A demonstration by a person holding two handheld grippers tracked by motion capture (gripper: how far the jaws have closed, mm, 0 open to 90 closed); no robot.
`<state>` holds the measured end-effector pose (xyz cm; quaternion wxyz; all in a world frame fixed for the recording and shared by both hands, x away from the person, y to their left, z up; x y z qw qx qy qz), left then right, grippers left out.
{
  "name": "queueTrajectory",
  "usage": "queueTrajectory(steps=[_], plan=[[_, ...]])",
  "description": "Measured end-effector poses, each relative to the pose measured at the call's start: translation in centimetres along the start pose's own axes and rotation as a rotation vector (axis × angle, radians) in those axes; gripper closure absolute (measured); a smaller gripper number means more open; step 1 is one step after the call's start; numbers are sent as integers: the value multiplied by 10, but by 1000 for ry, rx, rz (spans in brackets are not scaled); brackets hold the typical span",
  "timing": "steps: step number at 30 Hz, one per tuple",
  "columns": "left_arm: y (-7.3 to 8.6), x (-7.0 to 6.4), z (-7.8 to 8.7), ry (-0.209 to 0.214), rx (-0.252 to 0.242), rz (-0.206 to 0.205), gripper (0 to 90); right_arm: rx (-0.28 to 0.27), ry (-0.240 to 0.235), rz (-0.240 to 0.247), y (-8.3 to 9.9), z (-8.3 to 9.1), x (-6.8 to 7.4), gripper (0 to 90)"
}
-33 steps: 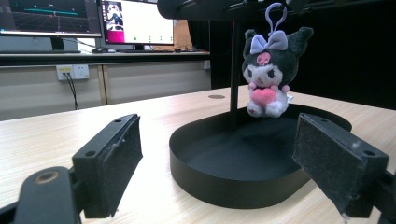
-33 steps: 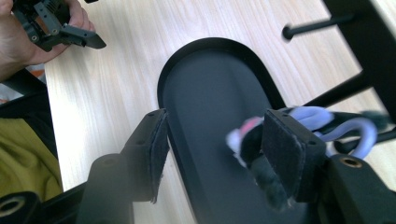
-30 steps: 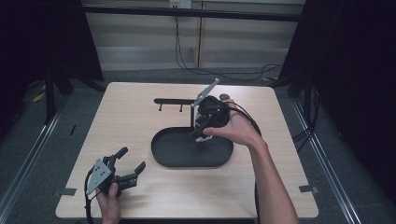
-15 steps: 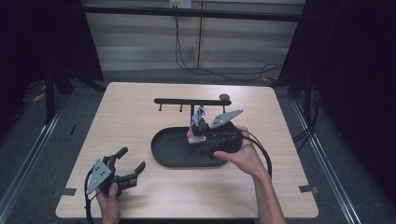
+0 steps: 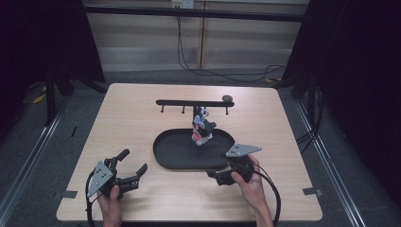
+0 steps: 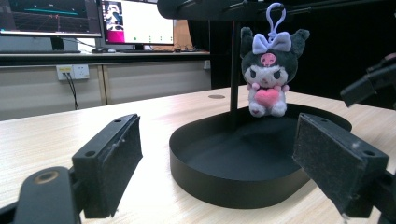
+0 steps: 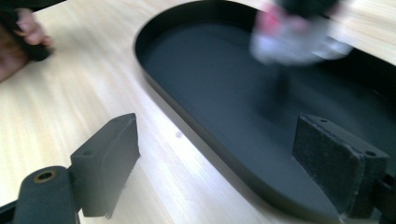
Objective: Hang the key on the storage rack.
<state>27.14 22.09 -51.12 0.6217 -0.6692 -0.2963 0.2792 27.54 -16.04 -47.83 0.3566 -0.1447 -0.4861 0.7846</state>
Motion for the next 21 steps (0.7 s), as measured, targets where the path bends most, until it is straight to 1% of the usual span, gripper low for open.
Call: queueTrajectory(steps=[1, 3, 4, 6, 8, 10, 13, 14, 18, 19, 21], plan=[[0, 0, 0, 1, 3, -5, 152, -29, 31, -15, 6, 1, -1, 141], [0, 0, 0, 1, 1, -4, 152, -76, 100, -28, 17, 3, -2, 143], [0, 0, 0, 0, 2, -1, 152, -101, 138, -22, 22, 3, -2, 143], [0, 0, 0, -1, 3, -7, 152, -167, 187, -15, 30, 5, -2, 145], [0, 0, 0, -3, 3, -3, 152, -221, 230, -5, 36, 7, -1, 142], [0, 0, 0, -2, 3, -2, 152, -278, 269, -14, 40, 9, -1, 141], [0, 0, 0, -1, 1, -1, 152, -372, 314, -26, 44, 14, 1, 143], [0, 0, 0, -1, 1, -1, 153, -399, 315, -16, 46, 16, 1, 144], [0, 0, 0, 0, 1, -1, 152, -531, 333, -44, 52, 26, 2, 138], [0, 0, 0, -1, 1, -1, 153, -550, 346, -51, 53, 28, 2, 138], [0, 0, 0, 0, 1, 0, 152, -566, 355, -49, 54, 29, 3, 138]])
Point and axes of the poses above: each handheld gripper's, and its own axes: z roughly backward along the jaws, y roughly out of its underside, x roughly to its left, the point moved 2 cm from there along -z, roughly forward along the jaws, and after that the axes turned 5 degrees about -x, right-handed, at the moved point
